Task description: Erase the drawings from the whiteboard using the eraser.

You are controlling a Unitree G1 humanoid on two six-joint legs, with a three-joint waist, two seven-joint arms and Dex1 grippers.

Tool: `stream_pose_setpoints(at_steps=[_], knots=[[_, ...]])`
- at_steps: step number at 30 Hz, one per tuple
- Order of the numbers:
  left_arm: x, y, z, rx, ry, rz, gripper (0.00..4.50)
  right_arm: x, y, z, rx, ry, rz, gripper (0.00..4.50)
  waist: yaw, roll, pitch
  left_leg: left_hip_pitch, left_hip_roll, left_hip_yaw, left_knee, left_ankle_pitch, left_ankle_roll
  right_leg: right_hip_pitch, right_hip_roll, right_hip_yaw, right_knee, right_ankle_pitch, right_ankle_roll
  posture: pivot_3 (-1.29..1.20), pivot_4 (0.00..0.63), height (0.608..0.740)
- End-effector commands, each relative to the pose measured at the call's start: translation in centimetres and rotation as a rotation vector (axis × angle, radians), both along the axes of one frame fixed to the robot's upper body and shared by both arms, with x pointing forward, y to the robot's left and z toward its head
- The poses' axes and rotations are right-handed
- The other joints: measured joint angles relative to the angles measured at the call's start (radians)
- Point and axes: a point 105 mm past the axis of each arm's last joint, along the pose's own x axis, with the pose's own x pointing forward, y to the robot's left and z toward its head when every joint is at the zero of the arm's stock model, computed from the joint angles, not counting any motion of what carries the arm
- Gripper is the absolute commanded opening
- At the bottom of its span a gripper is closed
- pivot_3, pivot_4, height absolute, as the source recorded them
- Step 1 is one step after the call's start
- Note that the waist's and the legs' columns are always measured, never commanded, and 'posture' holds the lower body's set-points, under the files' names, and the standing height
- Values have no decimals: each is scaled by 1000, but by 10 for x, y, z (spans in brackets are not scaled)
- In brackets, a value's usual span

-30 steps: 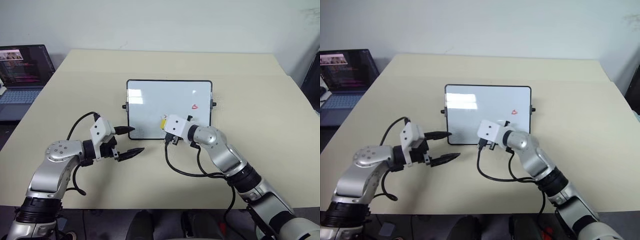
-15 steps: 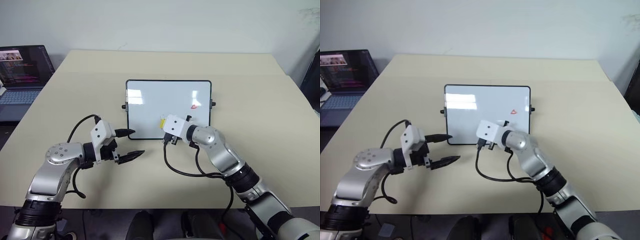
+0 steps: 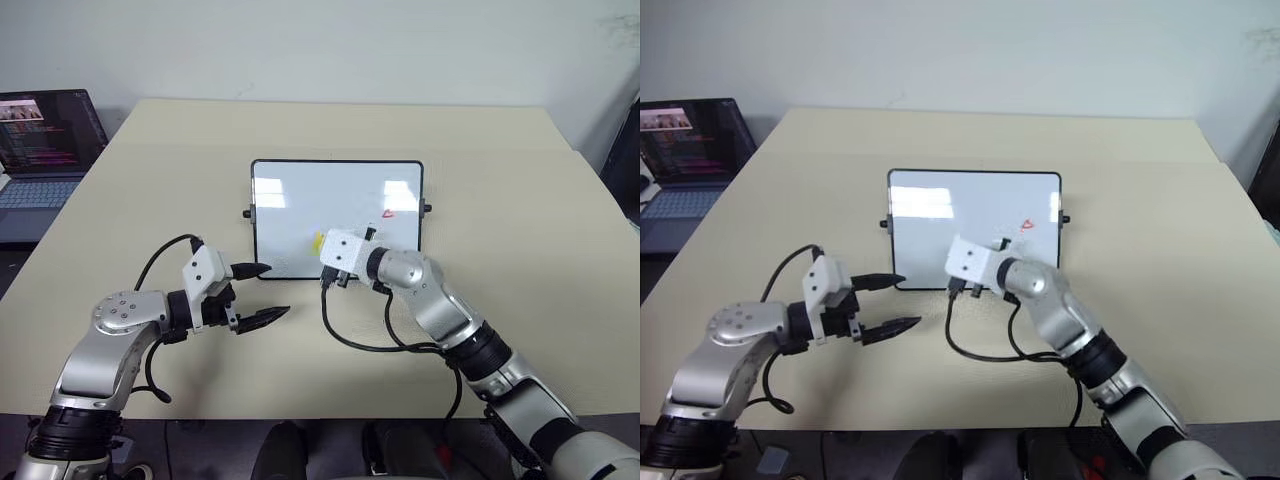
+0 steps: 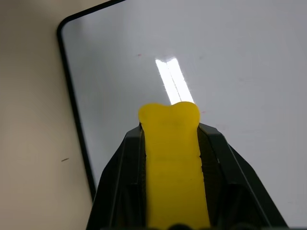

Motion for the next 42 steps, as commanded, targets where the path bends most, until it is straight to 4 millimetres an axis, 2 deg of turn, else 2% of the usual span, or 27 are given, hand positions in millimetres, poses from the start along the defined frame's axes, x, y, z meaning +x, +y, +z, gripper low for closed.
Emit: stream_pose_setpoints(at_steps=[1, 4, 9, 12, 14, 18, 22, 27, 28, 31, 38, 42], knots=[[-2, -3, 13, -5, -54, -16, 4500, 17, -8, 27, 52, -136, -89, 1121, 0, 0, 0, 0, 0, 0, 0, 0, 0, 0, 0, 0, 1, 0, 0, 0, 150, 740], [-2, -4, 14, -3, -55, -23, 4500, 24, -12, 38, 79, -187, -121, 1121, 0, 0, 0, 1, 0, 0, 1, 0, 0, 0, 0, 0, 3, 0, 0, 0, 150, 740], [0, -4, 16, -2, -61, -27, 4500, 11, -17, 6, -2, -26, -63, 1121, 1, 0, 0, 1, 0, 0, 1, 0, 0, 0, 0, 0, 3, 0, 0, 0, 150, 740], [1, -7, 16, -7, -64, -37, 4500, 7, -16, 17, 71, -44, -69, 1121, 1, -1, 0, 1, 0, 0, 1, 0, 0, 0, 0, 0, 2, 0, 0, 0, 150, 740], [2, -12, 18, -15, -70, -56, 4500, 0, -18, 38, 223, -32, -75, 1121, 1, 0, 0, 1, 0, 0, 1, 0, 0, 0, 0, 0, 3, 0, 0, 0, 150, 740], [3, -15, 21, -14, -80, -77, 4500, -18, -34, 56, 316, -41, -79, 1120, 2, 0, 0, 0, 0, 0, 1, 0, 0, 0, 0, 0, 3, 0, 0, 0, 150, 740], [8, -19, 24, -20, -91, -90, 4500, -33, -61, 57, 345, -61, -145, 1120, 5, -1, 0, -1, 0, -1, 1, 0, 0, 0, 0, -1, 0, 0, 0, 0, 150, 740], [7, -23, 23, -18, -87, -118, 4500, -35, -75, 48, 317, -101, -217, 1120, -3, 0, 0, 0, 0, 0, 0, 0, 0, 0, 0, 0, 0, 0, 0, 0, 150, 740], [7, -21, 22, -12, -83, -117, 4500, -33, -74, 47, 291, -130, -216, 1120, -4, 0, 0, 0, 0, 0, 0, 0, 0, 0, 1, 0, 1, 0, 0, 0, 150, 740], [11, -13, 18, 3, -74, -83, 4500, -29, -54, 48, 255, -198, -160, 1120, -7, 0, 0, 2, 0, 1, 0, 0, 0, 0, 2, 1, 1, 0, 0, 0, 150, 740], [12, 5, 11, 69, -55, -23, 4500, -16, -2, 29, 133, -136, 22, 1120, -8, 0, 0, 1, 0, 1, 0, 0, 0, 0, 3, 1, 1, 0, 0, 0, 150, 740], [10, 5, 14, 62, -64, -16, 4500, 8, 11, 33, 100, -158, -14, 1120, -4, 0, 0, 1, 0, 1, 1, 0, 0, 0, 1, 1, 1, 0, 0, 0, 150, 740]])
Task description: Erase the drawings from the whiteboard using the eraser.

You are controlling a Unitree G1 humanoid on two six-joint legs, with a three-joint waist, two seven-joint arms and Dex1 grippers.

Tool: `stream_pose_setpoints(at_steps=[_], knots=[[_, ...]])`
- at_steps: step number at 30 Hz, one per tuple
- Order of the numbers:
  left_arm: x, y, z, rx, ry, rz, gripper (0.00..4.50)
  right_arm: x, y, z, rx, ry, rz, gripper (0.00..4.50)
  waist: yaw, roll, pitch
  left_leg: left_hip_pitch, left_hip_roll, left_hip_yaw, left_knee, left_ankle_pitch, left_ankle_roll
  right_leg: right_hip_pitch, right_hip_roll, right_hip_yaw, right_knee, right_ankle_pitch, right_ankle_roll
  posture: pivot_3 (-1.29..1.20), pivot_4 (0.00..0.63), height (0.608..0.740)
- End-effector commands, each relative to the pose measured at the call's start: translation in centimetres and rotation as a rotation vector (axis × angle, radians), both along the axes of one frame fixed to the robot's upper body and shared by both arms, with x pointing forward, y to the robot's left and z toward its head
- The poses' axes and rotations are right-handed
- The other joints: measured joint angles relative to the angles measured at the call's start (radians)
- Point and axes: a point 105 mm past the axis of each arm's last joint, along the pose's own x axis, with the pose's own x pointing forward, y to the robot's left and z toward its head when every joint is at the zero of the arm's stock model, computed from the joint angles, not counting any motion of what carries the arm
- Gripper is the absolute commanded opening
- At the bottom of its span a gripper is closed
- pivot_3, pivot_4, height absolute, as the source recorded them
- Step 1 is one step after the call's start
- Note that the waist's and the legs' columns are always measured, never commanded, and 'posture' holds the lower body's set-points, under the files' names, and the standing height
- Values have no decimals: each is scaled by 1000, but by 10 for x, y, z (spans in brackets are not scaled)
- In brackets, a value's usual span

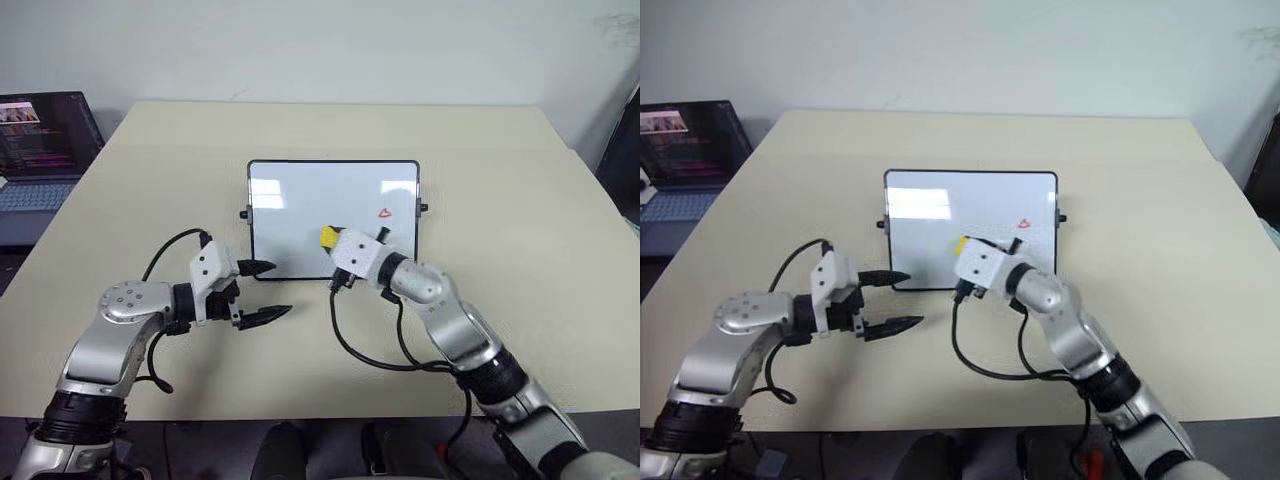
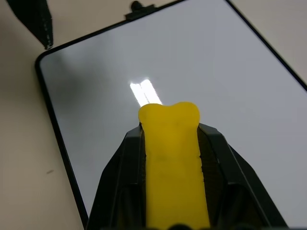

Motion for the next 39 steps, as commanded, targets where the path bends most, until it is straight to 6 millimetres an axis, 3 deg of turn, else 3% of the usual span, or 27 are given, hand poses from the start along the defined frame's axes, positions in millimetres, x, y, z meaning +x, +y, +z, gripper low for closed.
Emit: stream_pose_setpoints(at_steps=[1, 5, 9, 16, 25, 30, 34, 39], knots=[[-2, 2, 13, 3, -56, 3, 4500, 15, 5, 9, -32, -53, -24, 1120, 4, 0, 0, 0, 0, 0, 0, 0, 0, 0, 0, 0, 0, 0, 0, 0, 150, 740], [-5, -1, 13, -3, -55, 3, 4500, 18, -5, -14, -132, 41, -39, 1120, 8, 0, 0, -1, 0, -1, -1, 0, 0, 0, -1, -1, -1, 0, 0, 0, 150, 740], [-6, -1, 13, -7, -55, 6, 4500, 4, -12, -33, -199, 138, 5, 1120, 9, -1, -1, -1, 0, -1, 0, 0, 0, 1, -1, -1, -1, 0, 0, 0, 150, 740], [-3, -6, 15, -16, -53, -13, 4500, 30, -21, -2, -106, -11, -121, 1120, 7, -1, -1, 3, 0, -1, 6, 0, 0, 1, -1, -1, 10, 0, 0, 0, 150, 740], [-1, -9, 14, -20, -52, -22, 4500, 17, -18, -26, -169, 77, -61, 1120, 6, -1, -1, 3, 0, -1, 13, 0, 0, 2, 0, 0, 13, 0, 0, 0, 150, 740], [3, -11, 19, -46, -79, -9, 4500, 14, -16, 6, 16, 24, -69, 1120, 7, -1, -1, 2, 0, -1, 13, 0, 0, 2, 0, 0, 13, 0, 0, 0, 150, 740], [10, -17, 30, -66, -133, -11, 4500, -10, -35, 35, 257, 114, -74, 1120, 12, 0, 0, -2, 0, -2, 13, 0, 0, 0, 0, -2, 12, 0, 0, 0, 150, 740], [9, -29, 32, -89, -133, -65, 4500, -28, -75, 21, 226, 160, -165, 1120, 10, 0, 0, -3, -1, -2, 12, 0, 0, 0, -1, -1, 9, 0, 0, 0, 150, 740]])
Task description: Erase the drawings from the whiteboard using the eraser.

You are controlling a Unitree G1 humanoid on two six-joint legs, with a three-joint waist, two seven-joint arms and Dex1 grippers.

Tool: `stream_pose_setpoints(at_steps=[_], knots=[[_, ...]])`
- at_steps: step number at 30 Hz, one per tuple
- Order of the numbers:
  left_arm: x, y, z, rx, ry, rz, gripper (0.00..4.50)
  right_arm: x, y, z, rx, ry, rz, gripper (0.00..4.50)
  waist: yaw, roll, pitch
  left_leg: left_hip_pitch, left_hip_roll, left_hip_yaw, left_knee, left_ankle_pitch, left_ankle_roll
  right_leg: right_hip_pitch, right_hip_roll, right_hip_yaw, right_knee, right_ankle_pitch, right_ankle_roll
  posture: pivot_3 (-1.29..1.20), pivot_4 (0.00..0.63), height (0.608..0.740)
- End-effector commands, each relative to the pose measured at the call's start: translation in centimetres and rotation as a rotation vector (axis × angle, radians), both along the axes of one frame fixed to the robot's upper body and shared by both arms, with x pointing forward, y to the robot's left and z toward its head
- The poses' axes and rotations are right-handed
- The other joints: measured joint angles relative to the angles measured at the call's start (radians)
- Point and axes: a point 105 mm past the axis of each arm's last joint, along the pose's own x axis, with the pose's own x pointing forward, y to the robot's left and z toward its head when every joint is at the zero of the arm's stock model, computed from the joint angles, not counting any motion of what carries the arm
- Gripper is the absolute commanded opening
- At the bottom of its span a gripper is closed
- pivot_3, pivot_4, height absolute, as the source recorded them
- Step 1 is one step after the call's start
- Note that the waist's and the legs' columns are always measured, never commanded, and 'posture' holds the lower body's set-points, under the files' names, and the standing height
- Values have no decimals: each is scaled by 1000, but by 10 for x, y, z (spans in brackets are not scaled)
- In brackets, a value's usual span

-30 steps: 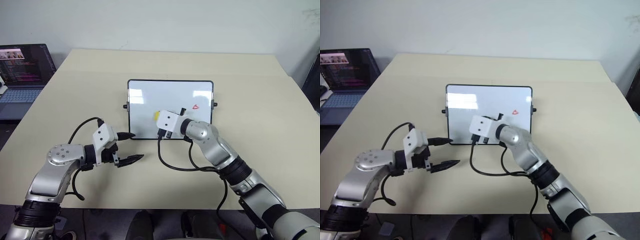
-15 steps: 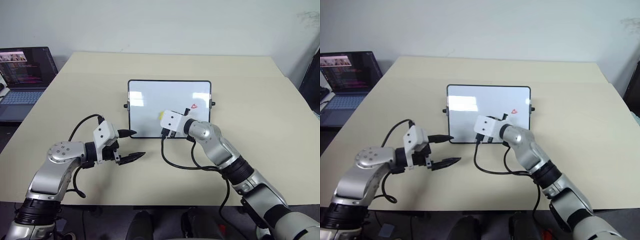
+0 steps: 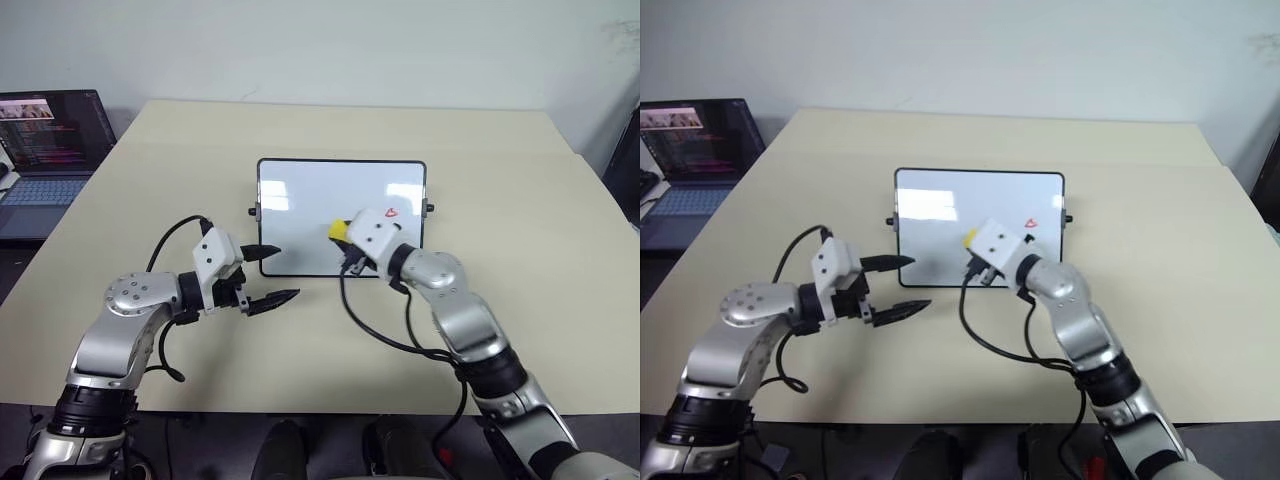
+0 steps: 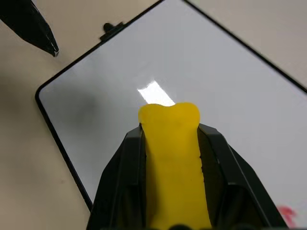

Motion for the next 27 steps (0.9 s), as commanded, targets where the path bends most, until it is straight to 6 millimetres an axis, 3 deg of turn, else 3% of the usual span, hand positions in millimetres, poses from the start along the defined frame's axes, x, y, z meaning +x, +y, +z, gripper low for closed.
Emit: stream_pose_setpoints(at_steps=[1, 7, 15, 19, 27], knots=[[-3, -8, 5, -9, -20, -50, 4500, -12, -23, -3, 2, 27, -50, 1120, -1, 0, 0, 0, 0, 0, 0, 0, 0, 0, 0, 0, 0, 0, 0, 0, 150, 740], [4, -6, 6, 1, -29, -37, 4500, -24, -30, -14, 7, 70, -83, 1120, -11, 1, 1, 2, 0, 1, 0, 0, 0, 0, 3, 1, 1, -1, 2, 0, 150, 740], [-10, 6, 5, 14, -19, 5, 4500, -35, -28, -14, 13, 97, -57, 1120, -10, 1, 1, 2, 2, 1, -1, 0, 0, 0, 4, 2, 0, -1, 2, 0, 150, 740], [-16, 17, 3, 16, -13, 62, 4500, -36, -34, -16, -3, 106, -49, 1120, -6, 1, 1, 2, 2, 1, 0, 0, 0, 0, 3, 1, 0, -2, 3, 0, 150, 740], [-19, 17, 4, 1, -13, 84, 4500, -30, -34, -10, -18, 85, -35, 1120, -5, 1, 1, 2, 1, 1, 0, 0, 0, 0, 2, 1, 0, -3, 5, 0, 150, 740]])
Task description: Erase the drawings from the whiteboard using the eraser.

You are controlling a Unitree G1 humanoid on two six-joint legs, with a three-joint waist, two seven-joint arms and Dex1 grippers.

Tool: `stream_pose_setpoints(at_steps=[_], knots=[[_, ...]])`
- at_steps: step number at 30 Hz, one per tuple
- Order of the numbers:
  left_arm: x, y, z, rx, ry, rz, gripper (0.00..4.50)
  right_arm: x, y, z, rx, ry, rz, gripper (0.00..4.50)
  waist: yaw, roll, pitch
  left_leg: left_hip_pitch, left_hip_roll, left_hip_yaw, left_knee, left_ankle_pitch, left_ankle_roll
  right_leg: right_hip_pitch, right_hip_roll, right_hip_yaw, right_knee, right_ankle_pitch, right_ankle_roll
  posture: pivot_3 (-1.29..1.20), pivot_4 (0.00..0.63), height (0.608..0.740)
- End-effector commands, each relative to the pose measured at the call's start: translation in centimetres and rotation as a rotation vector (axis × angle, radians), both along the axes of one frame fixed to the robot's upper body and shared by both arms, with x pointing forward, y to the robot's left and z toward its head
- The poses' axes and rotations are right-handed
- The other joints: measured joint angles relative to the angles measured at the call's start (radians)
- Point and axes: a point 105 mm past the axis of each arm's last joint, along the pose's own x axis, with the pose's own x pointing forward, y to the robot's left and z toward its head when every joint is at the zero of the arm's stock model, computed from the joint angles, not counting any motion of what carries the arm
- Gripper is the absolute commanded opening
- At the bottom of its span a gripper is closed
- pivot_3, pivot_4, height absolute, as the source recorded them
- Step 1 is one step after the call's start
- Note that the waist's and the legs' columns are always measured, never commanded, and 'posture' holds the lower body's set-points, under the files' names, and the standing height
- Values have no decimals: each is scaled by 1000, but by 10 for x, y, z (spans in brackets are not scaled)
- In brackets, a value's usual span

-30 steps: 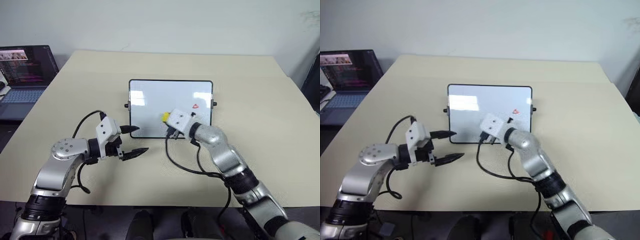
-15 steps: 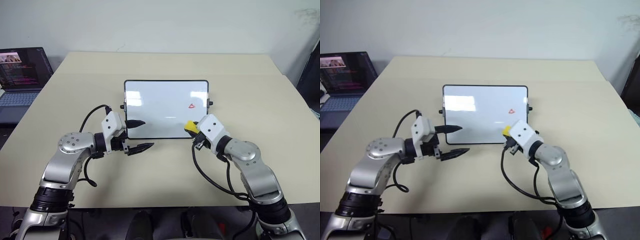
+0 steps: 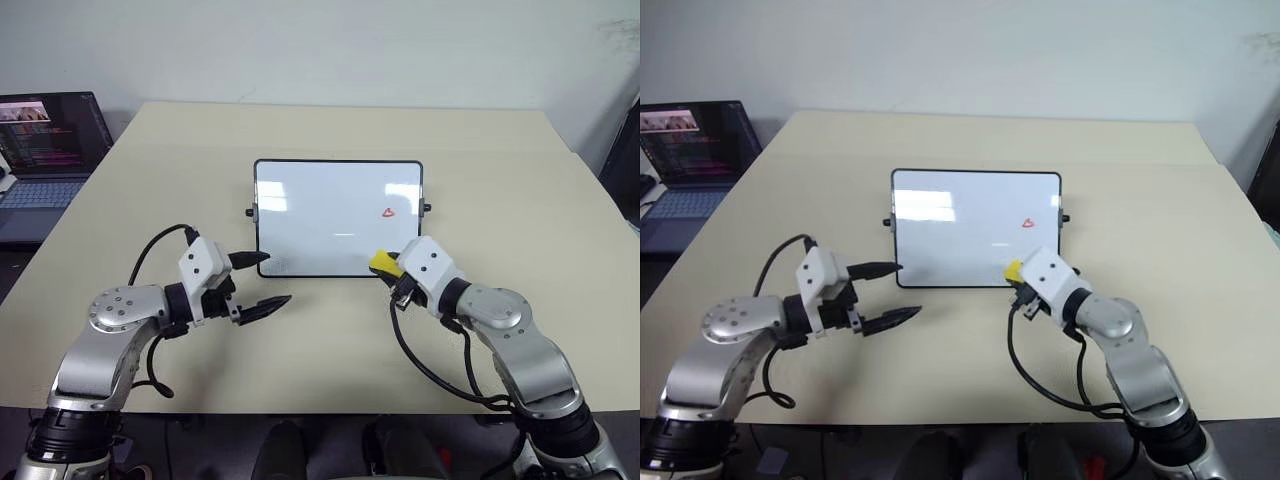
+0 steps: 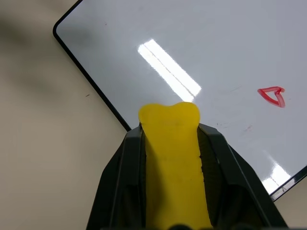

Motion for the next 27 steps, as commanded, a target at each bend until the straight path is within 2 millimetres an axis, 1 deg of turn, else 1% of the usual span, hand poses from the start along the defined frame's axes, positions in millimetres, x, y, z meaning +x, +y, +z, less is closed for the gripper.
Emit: stream_pose_setpoints(at_steps=[1, 5, 10, 13, 18, 22, 24, 27], knots=[[-2, 1, 12, -8, -47, 3, 4500, 4, 1, 17, 9, -70, 14, 1120, 0, 0, 0, 0, 0, 0, 0, 0, 0, 0, 0, 0, 0, 0, 0, 0, 150, 740], [4, -6, 15, -2, -53, -39, 4500, 21, 0, 28, -25, -136, -20, 1120, 0, 0, 0, 0, 0, 0, 0, 0, 0, 0, 0, 0, 0, 0, 0, 0, 150, 740], [18, -17, 35, -5, -126, -70, 4500, 41, -7, 36, -28, -193, -108, 1120, 1, 0, 0, -1, -1, 1, 0, 0, 0, 0, 0, -1, 0, 1, -2, 0, 150, 740], [24, -20, 42, -2, -150, -77, 4500, 50, -12, 37, -23, -212, -156, 1120, 1, 0, 0, -1, -1, 1, 0, 0, 0, 0, 0, 0, -1, 2, -4, 0, 150, 740], [29, -18, 40, 7, -148, -67, 4500, 66, -24, 41, -24, -259, -243, 1120, -2, 0, 0, -1, -1, 1, 0, 0, 0, 0, 0, 1, -2, 2, -4, 0, 150, 740], [27, -17, 36, 8, -138, -70, 4500, 74, -27, 45, -14, -296, -274, 1120, -1, 0, 0, -2, -1, 1, 0, 0, 0, 0, 0, 0, -1, 2, -4, 0, 150, 740], [26, -19, 36, 6, -137, -75, 4500, 75, -25, 42, -17, -279, -260, 1120, -1, 0, 0, -1, 0, 1, 0, 0, 0, 0, 0, 0, -1, 2, -4, 0, 150, 740], [26, -19, 36, 6, -137, -78, 4500, 75, -20, 30, -29, -219, -225, 1120, 0, 0, 0, -2, 0, 1, 0, 0, 0, 0, 0, 0, -2, 2, -4, 0, 150, 740]])
